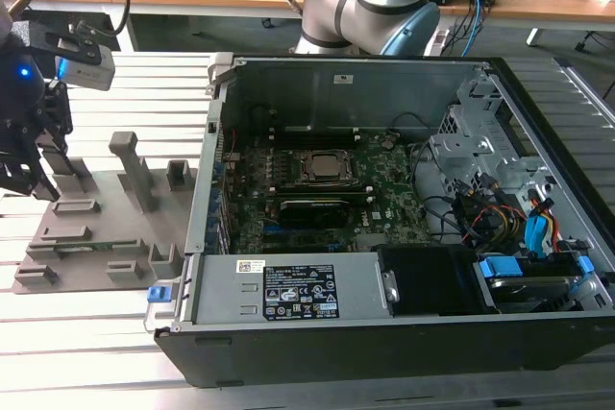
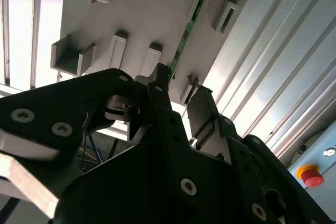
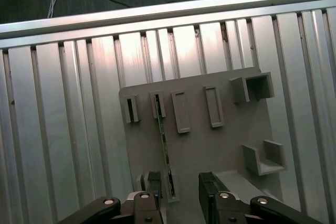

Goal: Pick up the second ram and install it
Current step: 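Pick up the second ram and move it above second insertion slot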

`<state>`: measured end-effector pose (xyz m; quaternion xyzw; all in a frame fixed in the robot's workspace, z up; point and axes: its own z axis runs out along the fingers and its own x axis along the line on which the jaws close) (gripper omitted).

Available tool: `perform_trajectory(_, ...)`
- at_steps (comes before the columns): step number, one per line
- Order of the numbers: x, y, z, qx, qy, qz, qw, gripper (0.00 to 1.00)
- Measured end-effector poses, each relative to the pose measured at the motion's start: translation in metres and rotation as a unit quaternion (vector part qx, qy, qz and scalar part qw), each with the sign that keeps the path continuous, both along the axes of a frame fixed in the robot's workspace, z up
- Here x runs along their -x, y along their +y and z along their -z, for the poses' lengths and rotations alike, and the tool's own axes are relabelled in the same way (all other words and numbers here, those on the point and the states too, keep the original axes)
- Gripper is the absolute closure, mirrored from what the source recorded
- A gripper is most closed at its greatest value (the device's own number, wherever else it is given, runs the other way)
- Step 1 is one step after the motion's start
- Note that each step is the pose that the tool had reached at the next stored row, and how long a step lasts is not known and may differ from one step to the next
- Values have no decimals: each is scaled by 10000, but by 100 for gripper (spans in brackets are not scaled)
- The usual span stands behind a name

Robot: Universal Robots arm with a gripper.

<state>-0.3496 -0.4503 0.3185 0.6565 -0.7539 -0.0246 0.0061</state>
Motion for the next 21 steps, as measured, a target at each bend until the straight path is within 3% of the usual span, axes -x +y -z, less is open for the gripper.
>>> perform_trajectory(21, 0, 0, 131, 0, 0, -4, 10000, 58)
